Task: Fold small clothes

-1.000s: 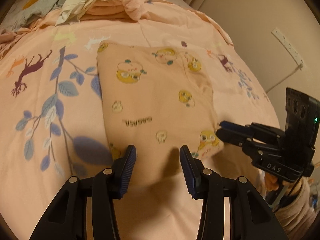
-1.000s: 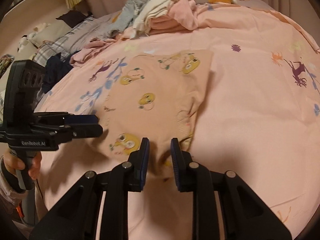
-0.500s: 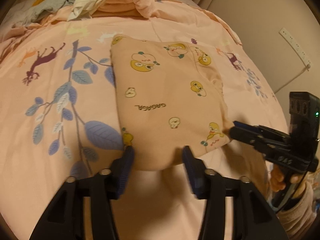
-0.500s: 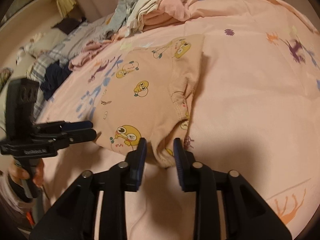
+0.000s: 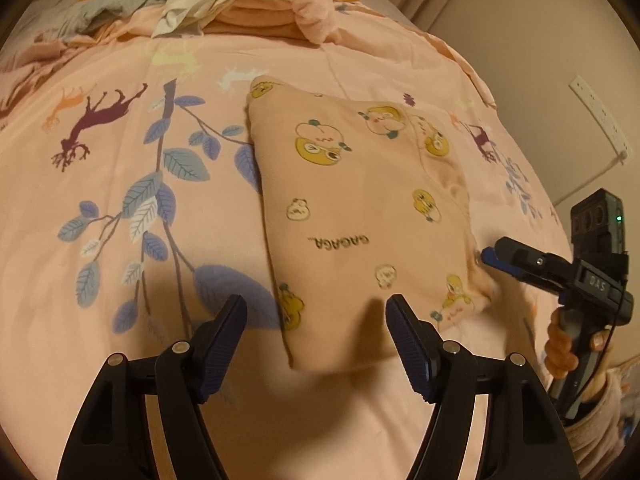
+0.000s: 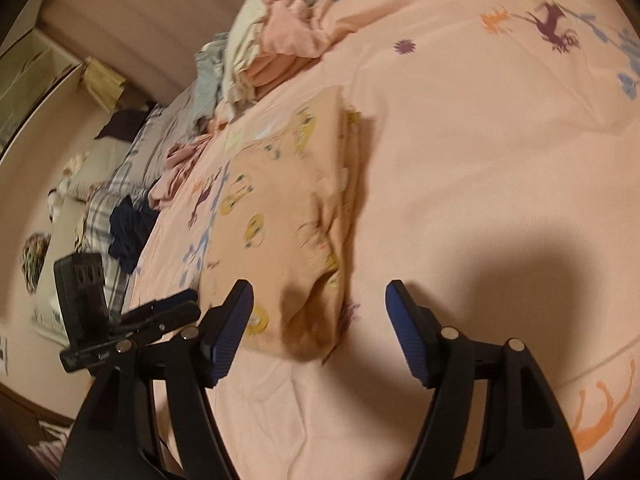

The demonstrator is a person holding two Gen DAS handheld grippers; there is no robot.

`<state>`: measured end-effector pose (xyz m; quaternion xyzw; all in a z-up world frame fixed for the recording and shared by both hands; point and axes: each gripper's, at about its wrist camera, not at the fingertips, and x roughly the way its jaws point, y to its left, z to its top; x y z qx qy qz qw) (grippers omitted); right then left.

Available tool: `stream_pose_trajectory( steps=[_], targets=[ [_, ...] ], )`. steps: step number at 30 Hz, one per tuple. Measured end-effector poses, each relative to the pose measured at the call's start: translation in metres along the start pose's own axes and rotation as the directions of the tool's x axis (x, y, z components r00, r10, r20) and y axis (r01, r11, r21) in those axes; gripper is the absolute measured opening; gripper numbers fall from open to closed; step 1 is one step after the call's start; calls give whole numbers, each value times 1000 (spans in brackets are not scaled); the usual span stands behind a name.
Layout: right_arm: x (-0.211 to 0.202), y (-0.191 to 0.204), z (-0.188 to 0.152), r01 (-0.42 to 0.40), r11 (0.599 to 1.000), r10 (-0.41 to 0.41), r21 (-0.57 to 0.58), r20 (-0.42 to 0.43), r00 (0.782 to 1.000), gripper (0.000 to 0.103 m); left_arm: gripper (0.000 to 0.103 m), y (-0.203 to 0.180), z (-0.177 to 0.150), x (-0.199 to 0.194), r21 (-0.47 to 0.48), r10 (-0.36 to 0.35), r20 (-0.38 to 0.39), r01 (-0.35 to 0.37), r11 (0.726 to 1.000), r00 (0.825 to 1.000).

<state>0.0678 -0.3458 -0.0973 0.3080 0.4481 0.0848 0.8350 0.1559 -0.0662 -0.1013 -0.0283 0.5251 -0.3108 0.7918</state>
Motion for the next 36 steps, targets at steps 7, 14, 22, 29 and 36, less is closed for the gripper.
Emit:
stream_pose_trajectory(
  steps=[7,14,22,29,36],
  targets=[
    [23,-8,21,-22,998,23,58,-22,999,71,71,12,18,18,-73,-82,-15,80,994,997],
    [39,-3,40,-30,999,31,34,-42,999,71,71,13,34,28,-89,-126,-12,124,988,992],
    [64,6,55,-56,998,56,6,-65,996,71,74,14,47,42,-118,-205,-5,203,972,979],
    [81,10,67,-53,999,53,-9,-39,998,56,77,13,58,51,-146,-261,16,260,954,965],
    [83,16,66,-26,999,25,-42,-28,999,35,57,10,58,52,-154,-227,29,229,961,973]
  ],
)
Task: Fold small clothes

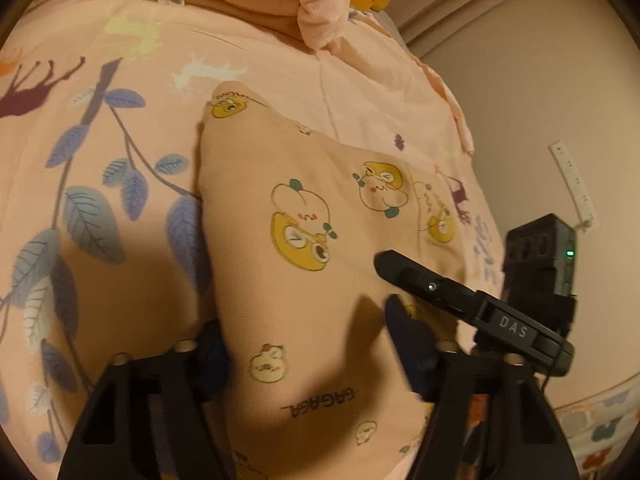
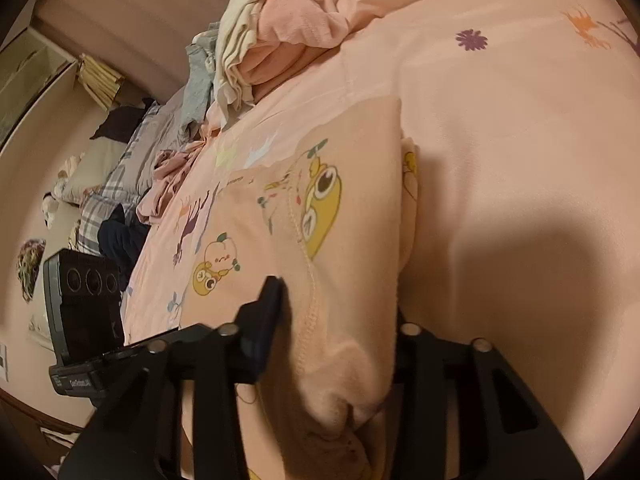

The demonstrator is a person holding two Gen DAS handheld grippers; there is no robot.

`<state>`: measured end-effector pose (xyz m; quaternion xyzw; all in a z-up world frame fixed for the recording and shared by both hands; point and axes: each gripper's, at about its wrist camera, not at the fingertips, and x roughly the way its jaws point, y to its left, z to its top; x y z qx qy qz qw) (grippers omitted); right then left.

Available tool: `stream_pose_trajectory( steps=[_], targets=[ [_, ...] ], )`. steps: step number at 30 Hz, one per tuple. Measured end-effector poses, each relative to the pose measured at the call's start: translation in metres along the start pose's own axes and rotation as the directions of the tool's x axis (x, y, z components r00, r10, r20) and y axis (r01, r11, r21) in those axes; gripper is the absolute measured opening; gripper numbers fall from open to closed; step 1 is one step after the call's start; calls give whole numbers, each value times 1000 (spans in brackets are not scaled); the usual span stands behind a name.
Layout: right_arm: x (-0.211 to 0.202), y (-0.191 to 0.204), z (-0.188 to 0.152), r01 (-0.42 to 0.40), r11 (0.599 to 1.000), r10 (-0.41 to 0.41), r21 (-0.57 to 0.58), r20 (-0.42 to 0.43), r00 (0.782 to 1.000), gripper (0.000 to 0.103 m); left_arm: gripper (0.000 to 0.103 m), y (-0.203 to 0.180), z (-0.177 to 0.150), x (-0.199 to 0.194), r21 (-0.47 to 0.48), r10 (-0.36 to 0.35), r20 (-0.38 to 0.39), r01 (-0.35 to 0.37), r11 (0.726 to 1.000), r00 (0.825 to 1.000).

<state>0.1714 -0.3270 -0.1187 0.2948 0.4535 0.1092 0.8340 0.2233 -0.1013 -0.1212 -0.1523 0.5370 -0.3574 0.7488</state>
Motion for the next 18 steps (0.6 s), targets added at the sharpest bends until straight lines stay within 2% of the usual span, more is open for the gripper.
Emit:
stream_pose_trajectory(
  steps=[2,5,8,11,18],
  targets=[
    [-1,7,-2,20,999,-20,-31,12,1000,29,45,1,0,-1,-2,27,4,-27,1000,1000],
    [-3,17,-4,53,996,-50,-77,37,998,25,35,7,-1,-5,-33,23,15,-22,999,1000],
    [-8,26,-5,61,993,-55,-103,62,997,23,28,3,-4,-10,-16,40,30,-39,999,999],
    [-14,37,-8,73,988,-62,-137,88,994,22,24,-8,-7,-18,21,57,57,-59,998,997],
    [-33,55,-21,86,979,-62,-183,135,989,22,23,-30,-17,-38,80,90,89,-97,992,992]
  ],
)
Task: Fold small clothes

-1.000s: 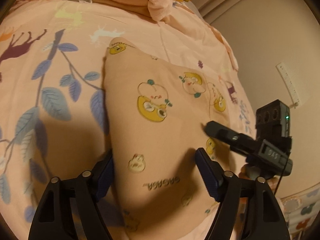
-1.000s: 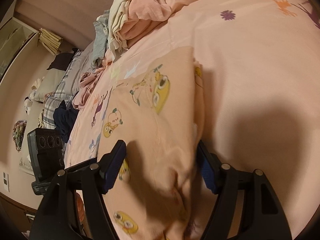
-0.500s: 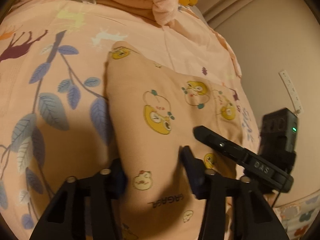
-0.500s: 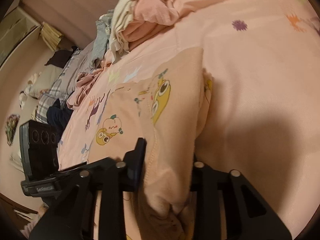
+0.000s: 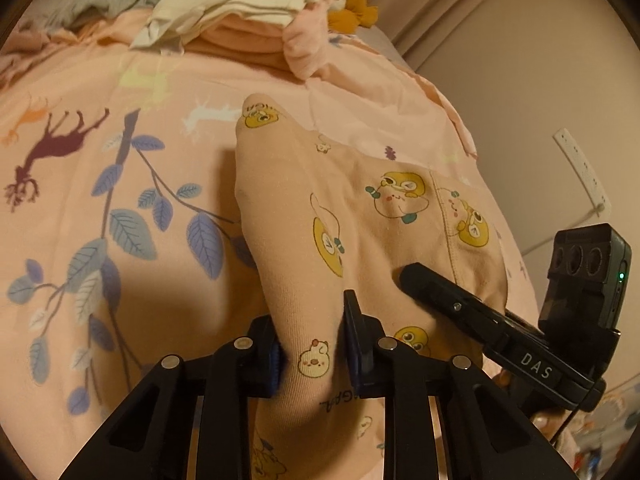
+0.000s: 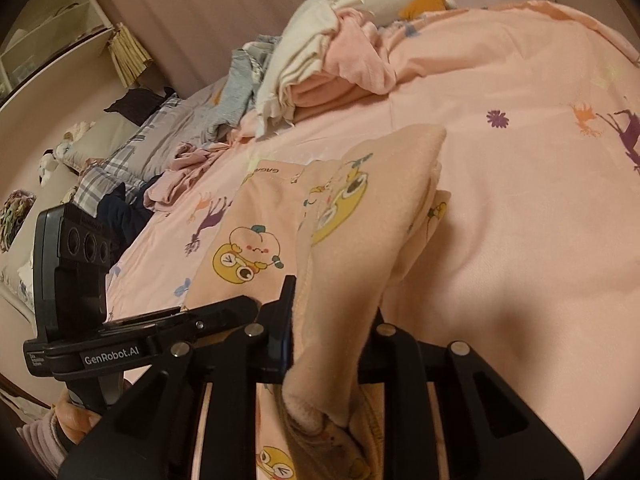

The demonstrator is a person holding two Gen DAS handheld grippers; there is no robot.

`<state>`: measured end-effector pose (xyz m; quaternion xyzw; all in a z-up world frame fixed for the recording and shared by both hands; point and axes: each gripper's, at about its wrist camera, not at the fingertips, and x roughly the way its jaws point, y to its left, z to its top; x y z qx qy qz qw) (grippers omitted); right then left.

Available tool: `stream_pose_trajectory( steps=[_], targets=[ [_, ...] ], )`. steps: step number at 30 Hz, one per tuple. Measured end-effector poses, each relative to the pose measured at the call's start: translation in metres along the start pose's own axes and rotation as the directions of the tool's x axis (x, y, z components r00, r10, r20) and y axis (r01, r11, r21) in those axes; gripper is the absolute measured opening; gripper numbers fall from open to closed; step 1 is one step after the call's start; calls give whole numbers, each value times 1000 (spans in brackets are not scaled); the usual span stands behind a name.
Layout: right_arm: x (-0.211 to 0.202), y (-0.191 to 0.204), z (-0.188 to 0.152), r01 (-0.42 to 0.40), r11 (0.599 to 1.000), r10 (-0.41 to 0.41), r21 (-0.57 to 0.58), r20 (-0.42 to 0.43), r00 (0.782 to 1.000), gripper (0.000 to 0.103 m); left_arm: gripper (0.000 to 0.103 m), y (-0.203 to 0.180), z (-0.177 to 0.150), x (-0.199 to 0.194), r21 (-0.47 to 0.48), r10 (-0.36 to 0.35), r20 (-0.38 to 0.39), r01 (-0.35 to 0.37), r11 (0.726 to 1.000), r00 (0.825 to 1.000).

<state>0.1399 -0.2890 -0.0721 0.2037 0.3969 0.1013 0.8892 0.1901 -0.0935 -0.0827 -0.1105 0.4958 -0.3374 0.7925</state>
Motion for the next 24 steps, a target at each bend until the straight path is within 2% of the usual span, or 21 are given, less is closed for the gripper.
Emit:
stream_pose_trajectory(
  steps=[11,24],
  targets=[
    [-39,24,-31,-40,999,40,-14,23,999,22,23,-19,-31,-39,46,27,10,-28,999,1000],
    [-70,72,-61,-103,992,106,-77,40,994,22,23,-17,-60,-91,20,66,59,-68,998,996]
  ],
)
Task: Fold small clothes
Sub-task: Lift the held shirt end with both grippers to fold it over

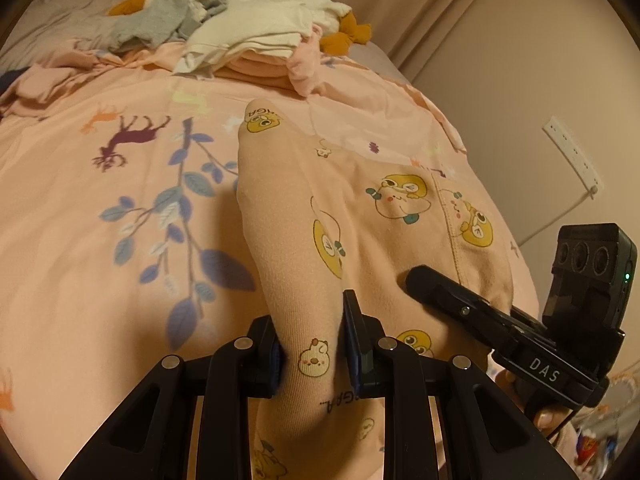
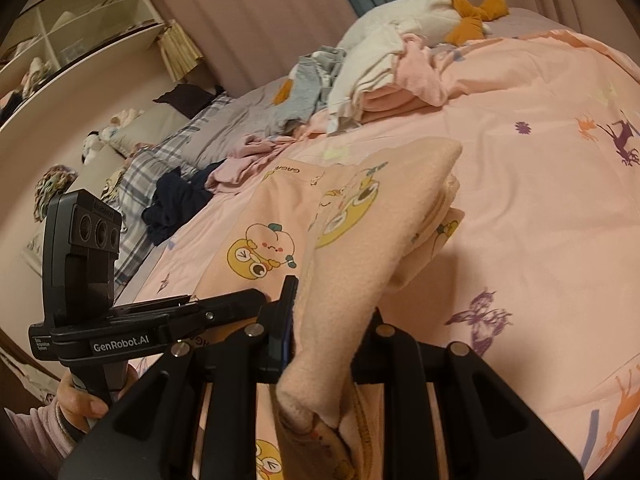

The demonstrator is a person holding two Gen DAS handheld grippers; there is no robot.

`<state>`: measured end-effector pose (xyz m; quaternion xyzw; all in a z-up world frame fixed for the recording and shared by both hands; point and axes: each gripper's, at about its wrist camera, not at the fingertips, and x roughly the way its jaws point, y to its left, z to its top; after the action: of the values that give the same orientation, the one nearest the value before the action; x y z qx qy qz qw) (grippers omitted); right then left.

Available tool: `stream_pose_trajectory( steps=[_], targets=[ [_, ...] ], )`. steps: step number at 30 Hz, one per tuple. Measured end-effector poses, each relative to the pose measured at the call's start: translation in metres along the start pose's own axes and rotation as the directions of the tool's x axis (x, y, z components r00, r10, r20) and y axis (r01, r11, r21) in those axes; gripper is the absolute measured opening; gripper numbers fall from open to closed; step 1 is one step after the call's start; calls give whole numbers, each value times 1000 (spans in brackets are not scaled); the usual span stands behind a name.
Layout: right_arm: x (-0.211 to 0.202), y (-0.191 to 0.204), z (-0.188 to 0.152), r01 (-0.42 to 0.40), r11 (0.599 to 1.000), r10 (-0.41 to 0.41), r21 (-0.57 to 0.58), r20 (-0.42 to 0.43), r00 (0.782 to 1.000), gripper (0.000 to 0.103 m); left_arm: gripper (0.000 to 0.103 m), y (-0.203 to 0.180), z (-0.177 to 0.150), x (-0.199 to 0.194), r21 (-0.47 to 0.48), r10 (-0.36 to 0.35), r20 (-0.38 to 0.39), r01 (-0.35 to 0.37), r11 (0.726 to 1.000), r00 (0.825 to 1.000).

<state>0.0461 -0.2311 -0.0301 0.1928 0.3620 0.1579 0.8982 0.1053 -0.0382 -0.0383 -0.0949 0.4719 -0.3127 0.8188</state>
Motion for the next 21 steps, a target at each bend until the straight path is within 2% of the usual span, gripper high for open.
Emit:
stream_pose_trajectory(
  steps=[10,21],
  targets=[
    [7,35,-3,-54,997,53,-49,-16,998,22,23,20,-9,-29,-37,41,40,-40,999,998],
    [28,57,4,-75,993,72,-90,-43,996,22,23,44,-6,-40,-68,73,63,-68,995,995]
  ],
)
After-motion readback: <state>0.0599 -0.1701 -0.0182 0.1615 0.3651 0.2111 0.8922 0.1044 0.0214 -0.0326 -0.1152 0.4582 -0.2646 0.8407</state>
